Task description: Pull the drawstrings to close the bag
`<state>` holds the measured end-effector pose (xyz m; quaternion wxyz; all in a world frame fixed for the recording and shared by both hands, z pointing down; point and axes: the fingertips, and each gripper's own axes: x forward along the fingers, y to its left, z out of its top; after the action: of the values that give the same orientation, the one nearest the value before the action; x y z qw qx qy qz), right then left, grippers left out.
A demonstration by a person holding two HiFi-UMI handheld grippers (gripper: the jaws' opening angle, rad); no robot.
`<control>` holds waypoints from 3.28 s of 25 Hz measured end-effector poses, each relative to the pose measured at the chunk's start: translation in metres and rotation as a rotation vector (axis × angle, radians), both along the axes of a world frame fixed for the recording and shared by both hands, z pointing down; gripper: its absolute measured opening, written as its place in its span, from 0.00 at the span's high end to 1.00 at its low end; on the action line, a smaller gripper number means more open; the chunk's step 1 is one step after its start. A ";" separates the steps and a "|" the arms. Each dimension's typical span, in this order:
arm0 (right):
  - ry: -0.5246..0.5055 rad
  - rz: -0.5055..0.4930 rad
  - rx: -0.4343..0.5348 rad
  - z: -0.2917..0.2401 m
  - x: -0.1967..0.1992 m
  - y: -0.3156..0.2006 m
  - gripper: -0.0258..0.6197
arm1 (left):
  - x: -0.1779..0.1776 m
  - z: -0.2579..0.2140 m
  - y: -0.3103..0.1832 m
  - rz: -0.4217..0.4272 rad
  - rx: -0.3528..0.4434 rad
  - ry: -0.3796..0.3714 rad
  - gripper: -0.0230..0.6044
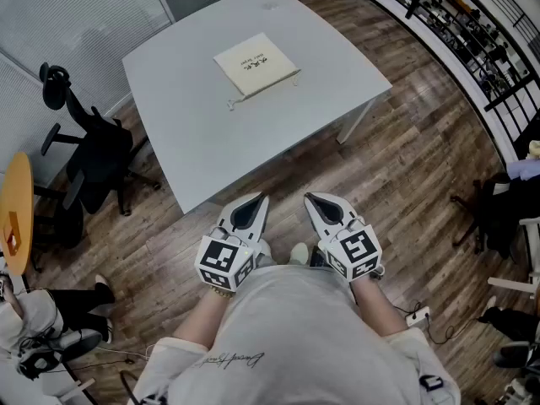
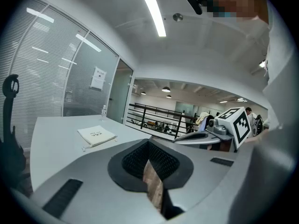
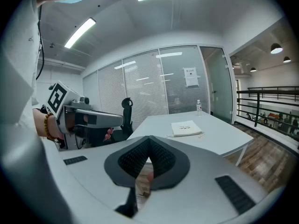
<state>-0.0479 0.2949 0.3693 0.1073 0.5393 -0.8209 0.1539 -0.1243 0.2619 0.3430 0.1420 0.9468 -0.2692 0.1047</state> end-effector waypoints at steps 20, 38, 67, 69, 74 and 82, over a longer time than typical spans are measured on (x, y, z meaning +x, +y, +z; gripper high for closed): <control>-0.085 -0.033 -0.011 0.001 0.011 0.004 0.93 | 0.014 -0.005 0.006 -0.020 -0.002 0.000 0.95; -0.086 -0.150 -0.051 0.019 0.026 0.022 0.93 | 0.030 0.007 0.023 -0.075 -0.009 -0.029 0.95; -0.051 -0.032 -0.071 0.025 0.079 -0.225 0.93 | 0.094 0.017 -0.244 0.067 0.009 0.015 0.95; -0.047 -0.042 -0.073 0.026 0.076 -0.240 0.93 | 0.093 0.015 -0.259 0.072 0.016 0.015 0.95; -0.035 -0.054 -0.062 0.022 0.073 -0.271 0.93 | 0.087 0.011 -0.288 0.059 0.036 0.015 0.95; -0.027 -0.091 -0.072 0.021 0.085 -0.300 0.93 | 0.096 0.013 -0.308 0.029 0.025 0.011 0.95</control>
<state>0.0367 -0.0054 0.3904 0.1225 0.4952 -0.8398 0.1856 -0.0284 -0.0463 0.3558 0.1302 0.9529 -0.2558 0.0980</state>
